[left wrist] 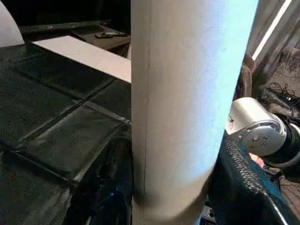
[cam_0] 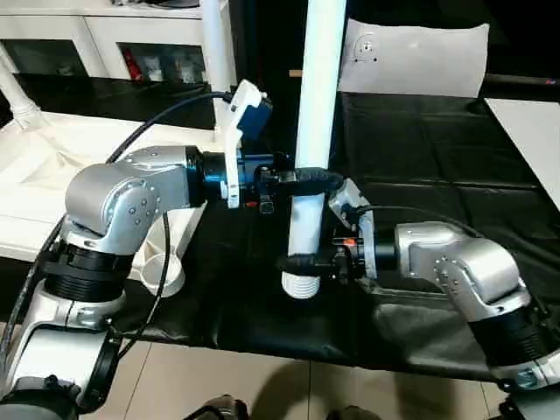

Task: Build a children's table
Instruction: Pick table leg

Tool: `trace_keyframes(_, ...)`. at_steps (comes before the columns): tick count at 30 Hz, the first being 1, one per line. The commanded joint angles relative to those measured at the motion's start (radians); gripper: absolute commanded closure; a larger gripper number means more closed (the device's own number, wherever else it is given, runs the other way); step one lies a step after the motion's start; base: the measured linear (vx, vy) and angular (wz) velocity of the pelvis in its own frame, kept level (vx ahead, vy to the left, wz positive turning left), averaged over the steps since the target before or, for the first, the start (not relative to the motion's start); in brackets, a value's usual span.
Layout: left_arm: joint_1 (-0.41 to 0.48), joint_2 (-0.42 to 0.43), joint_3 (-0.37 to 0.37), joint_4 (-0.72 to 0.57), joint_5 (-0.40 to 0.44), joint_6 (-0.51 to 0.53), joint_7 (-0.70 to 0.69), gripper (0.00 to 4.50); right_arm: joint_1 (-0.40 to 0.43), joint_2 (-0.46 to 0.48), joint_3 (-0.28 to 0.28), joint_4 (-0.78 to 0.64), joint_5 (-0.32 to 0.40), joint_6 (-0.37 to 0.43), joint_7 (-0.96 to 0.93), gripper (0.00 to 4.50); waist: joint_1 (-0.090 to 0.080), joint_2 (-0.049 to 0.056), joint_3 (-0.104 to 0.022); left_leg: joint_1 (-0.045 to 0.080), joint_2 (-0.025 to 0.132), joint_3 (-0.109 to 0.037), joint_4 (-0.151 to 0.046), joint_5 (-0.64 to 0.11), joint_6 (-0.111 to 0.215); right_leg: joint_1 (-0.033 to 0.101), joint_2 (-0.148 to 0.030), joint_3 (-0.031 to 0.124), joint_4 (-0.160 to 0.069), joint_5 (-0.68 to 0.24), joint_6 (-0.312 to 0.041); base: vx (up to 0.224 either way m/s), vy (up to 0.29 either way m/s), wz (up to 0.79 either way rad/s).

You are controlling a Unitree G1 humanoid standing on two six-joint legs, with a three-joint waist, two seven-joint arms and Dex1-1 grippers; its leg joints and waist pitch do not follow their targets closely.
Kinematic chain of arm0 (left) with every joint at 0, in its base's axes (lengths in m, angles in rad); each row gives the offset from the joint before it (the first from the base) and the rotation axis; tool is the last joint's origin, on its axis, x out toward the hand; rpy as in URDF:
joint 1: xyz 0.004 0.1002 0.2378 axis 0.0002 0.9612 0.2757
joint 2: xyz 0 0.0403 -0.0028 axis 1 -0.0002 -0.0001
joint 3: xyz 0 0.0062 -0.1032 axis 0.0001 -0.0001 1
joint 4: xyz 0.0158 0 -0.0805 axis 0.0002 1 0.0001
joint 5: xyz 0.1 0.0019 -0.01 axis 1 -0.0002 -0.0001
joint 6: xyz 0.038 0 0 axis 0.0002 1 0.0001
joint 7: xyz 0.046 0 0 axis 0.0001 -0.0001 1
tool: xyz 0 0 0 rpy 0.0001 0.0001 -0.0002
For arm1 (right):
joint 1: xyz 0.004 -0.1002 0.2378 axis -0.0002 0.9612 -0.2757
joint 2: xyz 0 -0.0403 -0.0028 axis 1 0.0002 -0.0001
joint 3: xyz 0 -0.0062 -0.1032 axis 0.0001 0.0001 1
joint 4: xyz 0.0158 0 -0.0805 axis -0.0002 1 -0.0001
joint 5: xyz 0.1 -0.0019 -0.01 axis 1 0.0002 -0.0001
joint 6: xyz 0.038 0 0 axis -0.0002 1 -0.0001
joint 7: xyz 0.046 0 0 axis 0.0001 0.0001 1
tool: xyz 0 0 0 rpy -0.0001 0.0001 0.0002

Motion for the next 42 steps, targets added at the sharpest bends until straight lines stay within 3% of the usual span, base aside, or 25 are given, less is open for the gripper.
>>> trace_keyframes(1,-0.026,0.006,0.008,-0.027,-0.002,0.005,-0.014,2.71,-0.001,0.002,-0.025,-0.002,0.000,-0.007,-0.008,2.30,0.005,0.000,-0.077,0.025,0.049,-0.018,-0.068,-0.176,-0.011,0.051,-0.060,0.037,-0.069,-0.141,-0.263,0.000,0.000,0.00)
trace_keyframes(11,-0.040,-0.019,0.026,-0.024,-0.010,-0.006,0.005,2.71,0.009,0.006,-0.029,-0.001,-0.004,-0.020,-0.008,2.51,0.009,0.000,-0.082,0.026,0.049,-0.017,-0.065,-0.158,-0.006,0.053,-0.060,0.036,-0.066,-0.117,-0.270,0.000,0.000,0.00)
trace_keyframes(13,-0.041,-0.020,0.027,-0.025,-0.015,-0.005,0.001,2.01,0.010,0.007,-0.030,-0.001,-0.002,-0.019,-0.009,2.52,0.011,0.001,-0.082,0.027,0.049,-0.017,-0.065,-0.159,-0.006,0.052,-0.060,0.036,-0.066,-0.120,-0.269,0.000,0.000,0.00)
trace_keyframes(15,-0.039,-0.041,0.051,-0.038,-0.057,0.017,0.005,1.99,0.020,0.015,-0.038,-0.011,0.007,-0.018,-0.017,2.52,0.012,0.002,-0.084,0.027,0.049,-0.015,-0.064,-0.159,-0.008,0.053,-0.061,0.037,-0.065,-0.114,-0.271,0.000,0.000,0.00)
trace_keyframes(16,-0.031,-0.071,0.081,-0.049,-0.090,0.012,0.023,1.99,0.032,0.026,-0.046,-0.018,0.013,-0.017,-0.031,2.52,0.018,0.010,-0.086,0.027,0.049,-0.018,-0.062,-0.156,-0.007,0.053,-0.062,0.036,-0.063,-0.109,-0.276,0.000,0.000,0.00)
trace_keyframes(18,-0.014,-0.133,0.136,-0.065,-0.151,-0.015,0.051,1.60,0.054,0.050,-0.066,-0.029,0.030,-0.022,-0.054,2.54,0.024,0.007,-0.088,0.024,0.049,-0.018,-0.061,-0.153,-0.005,0.055,-0.062,0.035,-0.062,-0.082,-0.285,0.000,0.000,0.00)
trace_keyframes(20,0.001,-0.179,0.174,-0.076,-0.195,-0.040,0.076,1.55,0.074,0.078,-0.093,-0.038,0.054,-0.025,-0.077,2.55,0.026,0.001,-0.087,0.023,0.050,-0.016,-0.061,-0.163,0.000,0.056,-0.065,0.035,-0.065,-0.089,-0.290,0.000,0.000,0.00)
trace_keyframes(22,0.009,-0.231,0.218,-0.076,-0.246,-0.065,0.115,1.36,0.089,0.107,-0.123,-0.045,0.082,-0.028,-0.096,2.55,0.027,0.002,-0.086,0.023,0.051,-0.017,-0.062,-0.180,0.000,0.053,-0.064,0.034,-0.068,-0.115,-0.286,0.000,0.000,0.00)
trace_keyframes(23,0.015,-0.290,0.266,-0.074,-0.294,-0.111,0.161,1.22,0.102,0.139,-0.158,-0.051,0.108,-0.029,-0.129,2.55,0.025,-0.003,-0.085,0.021,0.052,-0.015,-0.064,-0.184,0.001,0.055,-0.065,0.035,-0.071,-0.120,-0.289,0.000,0.000,0.00)
trace_keyframes(25,0.027,-0.390,0.366,-0.061,-0.393,-0.203,0.273,1.10,0.128,0.195,-0.221,-0.078,0.148,-0.053,-0.189,2.55,0.030,-0.002,-0.083,0.023,0.052,-0.017,-0.065,-0.212,-0.007,0.052,-0.068,0.035,-0.078,-0.173,-0.283,0.000,0.000,0.00)
trace_keyframes(28,0.036,-0.417,0.402,-0.059,-0.406,-0.242,0.320,1.09,0.143,0.216,-0.245,-0.099,0.146,-0.076,-0.230,2.57,0.026,-0.003,-0.080,0.025,0.050,-0.020,-0.070,-0.252,-0.015,0.049,-0.062,0.033,-0.084,-0.243,-0.232,0.000,0.000,0.00)
trace_keyframes(29,0.042,-0.426,0.423,-0.061,-0.401,-0.261,0.352,1.09,0.155,0.227,-0.258,-0.118,0.140,-0.091,-0.257,2.57,0.025,0.002,-0.080,0.024,0.051,-0.021,-0.071,-0.253,-0.020,0.049,-0.062,0.034,-0.084,-0.253,-0.217,0.000,0.000,0.00)
trace_keyframes(30,0.067,-0.413,0.440,-0.073,-0.318,-0.283,0.413,1.09,0.173,0.243,-0.275,-0.152,0.095,-0.108,-0.336,2.57,0.022,0.000,-0.078,0.022,0.053,-0.025,-0.076,-0.256,-0.031,0.047,-0.062,0.034,-0.090,-0.294,-0.175,0.000,0.000,0.00)
trace_keyframes(31,0.084,-0.398,0.435,-0.084,-0.273,-0.286,0.427,1.09,0.180,0.243,-0.274,-0.166,0.077,-0.104,-0.357,2.57,0.022,0.000,-0.078,0.022,0.053,-0.025,-0.076,-0.256,-0.031,0.047,-0.062,0.034,-0.090,-0.294,-0.175,0.000,0.000,0.00)
trace_keyframes(32,0.126,-0.363,0.423,-0.111,-0.163,-0.293,0.461,1.09,0.198,0.242,-0.273,-0.200,0.034,-0.095,-0.410,2.57,0.015,0.006,-0.074,0.023,0.055,-0.028,-0.081,-0.264,-0.046,0.042,-0.058,0.034,-0.094,-0.312,-0.138,0.000,0.000,0.00)
trace_keyframes(33,0.234,-0.266,0.359,-0.170,0.056,-0.254,0.527,1.09,0.248,0.220,-0.231,-0.283,-0.066,-0.089,-0.480,2.57,0.010,0.013,-0.076,0.024,0.058,-0.033,-0.088,-0.275,-0.063,0.044,-0.054,0.033,-0.095,-0.320,-0.094,0.000,0.000,0.00)
trace_keyframes(34,0.255,-0.248,0.345,-0.180,0.093,-0.246,0.539,1.09,0.257,0.215,-0.222,-0.298,-0.083,-0.087,-0.492,2.57,0.005,0.015,-0.077,0.028,0.054,-0.032,-0.088,-0.284,-0.074,0.040,-0.052,0.035,-0.094,-0.340,-0.050,0.000,0.000,0.00)
trace_keyframes(35,0.317,-0.217,0.320,-0.211,0.163,-0.233,0.566,1.09,0.281,0.217,-0.209,-0.333,-0.113,-0.073,-0.526,2.57,-0.003,0.024,-0.078,0.031,0.048,-0.028,-0.086,-0.300,-0.081,0.034,-0.050,0.037,-0.100,-0.378,-0.030,0.000,0.000,0.00)
trace_keyframes(37,0.370,-0.201,0.303,-0.236,0.190,-0.242,0.596,1.09,0.301,0.224,-0.202,-0.360,-0.132,-0.065,-0.566,2.57,-0.007,0.028,-0.082,0.032,0.043,-0.028,-0.082,-0.305,-0.080,0.032,-0.053,0.037,-0.104,-0.411,-0.042,0.000,0.000,0.00)
trace_keyframes(38,0.427,-0.189,0.284,-0.254,0.205,-0.269,0.637,1.09,0.321,0.239,-0.200,-0.383,-0.132,-0.052,-0.610,2.57,-0.005,0.031,-0.081,0.034,0.047,-0.028,-0.083,-0.302,-0.076,0.025,-0.053,0.037,-0.108,-0.393,-0.062,0.000,0.000,0.00)
trace_keyframes(39,0.497,-0.184,0.258,-0.280,0.262,-0.325,0.681,1.09,0.348,0.256,-0.196,-0.415,-0.123,-0.040,-0.642,2.57,-0.009,0.012,-0.072,0.024,0.049,-0.029,-0.090,-0.315,-0.068,0.027,-0.050,0.036,-0.108,-0.377,-0.076,0.000,0.000,0.00)
trace_keyframes(40,0.560,-0.185,0.239,-0.311,0.307,-0.351,0.728,1.09,0.373,0.267,-0.187,-0.444,-0.147,-0.055,-0.682,2.57,-0.009,0.013,-0.074,0.021,0.053,-0.030,-0.093,-0.308,-0.060,0.031,-0.051,0.036,-0.104,-0.351,-0.076,0.000,0.000,0.00)
trace_keyframes(41,0.560,-0.185,0.239,-0.311,0.307,-0.351,0.728,1.09,0.373,0.267,-0.187,-0.444,-0.147,-0.055,-0.682,2.57,-0.007,0.021,-0.076,0.022,0.056,-0.032,-0.093,-0.300,-0.059,0.030,-0.053,0.036,-0.100,-0.327,-0.079,0.000,0.000,0.00)
trace_keyframes(42,0.613,-0.174,0.208,-0.343,0.361,-0.393,0.735,1.09,0.396,0.286,-0.191,-0.461,-0.181,-0.088,-0.727,2.57,-0.009,0.019,-0.076,0.019,0.054,-0.031,-0.095,-0.287,-0.053,0.029,-0.051,0.036,-0.103,-0.305,-0.074,0.000,0.000,0.00)
